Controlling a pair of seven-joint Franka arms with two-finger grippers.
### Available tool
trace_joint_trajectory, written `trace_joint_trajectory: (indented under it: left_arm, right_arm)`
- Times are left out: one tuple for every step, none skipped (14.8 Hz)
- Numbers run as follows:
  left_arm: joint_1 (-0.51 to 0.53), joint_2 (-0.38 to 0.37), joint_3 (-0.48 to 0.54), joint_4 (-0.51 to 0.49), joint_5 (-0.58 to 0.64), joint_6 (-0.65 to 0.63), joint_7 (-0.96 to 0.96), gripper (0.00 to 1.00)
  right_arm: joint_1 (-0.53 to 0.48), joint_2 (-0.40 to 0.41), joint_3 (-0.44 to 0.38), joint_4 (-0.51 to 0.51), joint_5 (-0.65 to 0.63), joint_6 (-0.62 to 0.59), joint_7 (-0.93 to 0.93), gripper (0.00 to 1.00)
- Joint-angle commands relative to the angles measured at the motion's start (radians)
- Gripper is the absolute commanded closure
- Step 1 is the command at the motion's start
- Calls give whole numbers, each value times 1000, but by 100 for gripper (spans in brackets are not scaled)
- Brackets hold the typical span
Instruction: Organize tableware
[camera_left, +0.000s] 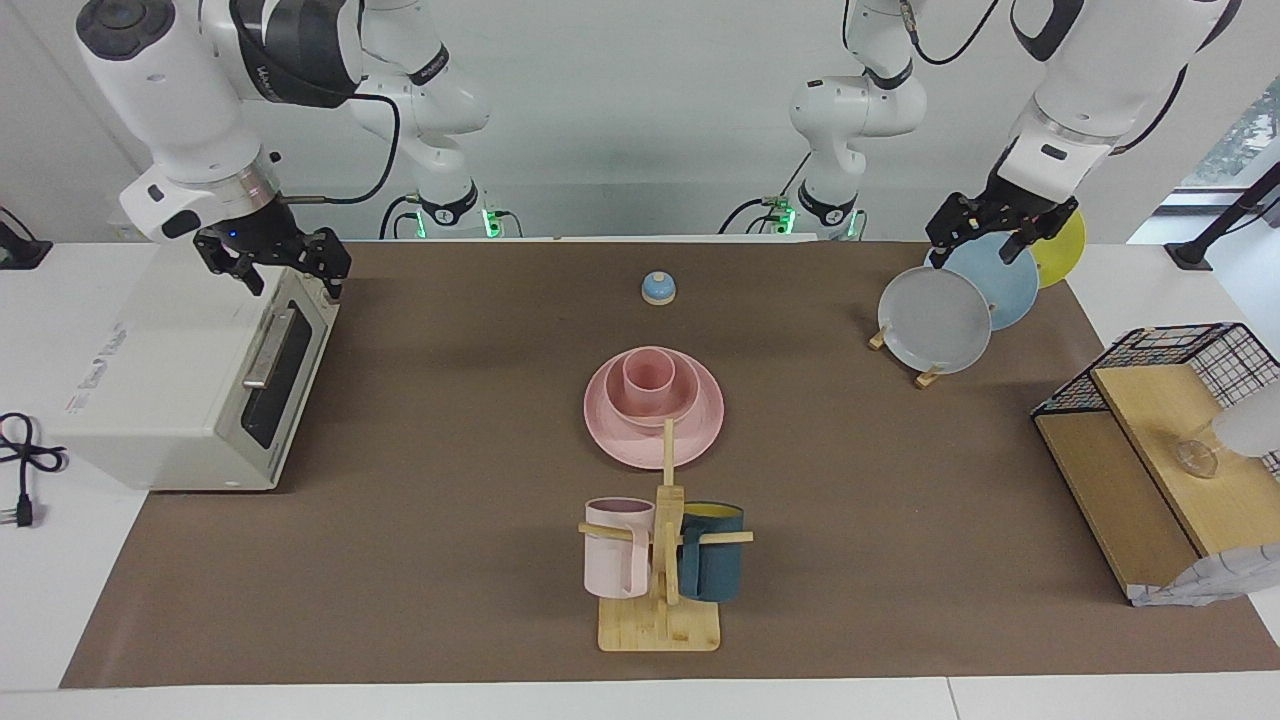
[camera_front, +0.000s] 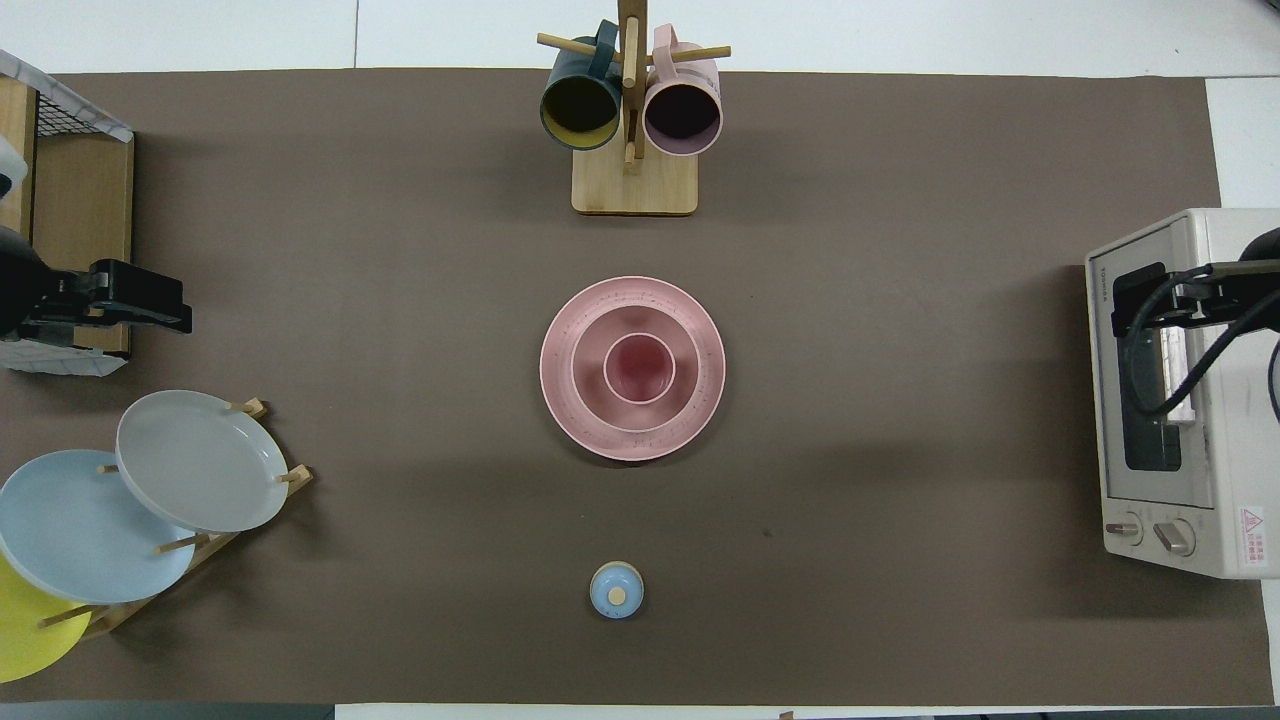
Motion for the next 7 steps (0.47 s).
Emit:
trace_joint_trajectory:
  left_arm:
    - [2,-8,-1,-15,-1,6,15,0]
    - [0,-10,-1,-18,-1,12,17,0]
    - [0,-10,-1,-20,-1,15,17,0]
    - [0,-10,-1,-20,-1,17,17,0]
    - [-4,-10,-1,-18,-1,12,14,0]
    - [-6,-10,-1,-23,-1,23,12,0]
    - [-3,-10,-1,-24,-1,26,12,0]
  right_arm:
    - [-23,-18,14,-14,20,-8,-21,0]
    - [-23,-18,13,-14,20,-8,-21,0]
    - [-23,-18,13,-14,20,-8,-21,0]
    - [-23,-18,14,-14,20,-8,-21,0]
    - [-23,-18,14,-12,20,-8,-21,0]
    - [-23,-18,14,-14,20,-8,-21,0]
    - [-23,-18,14,-14,20,-8,-21,0]
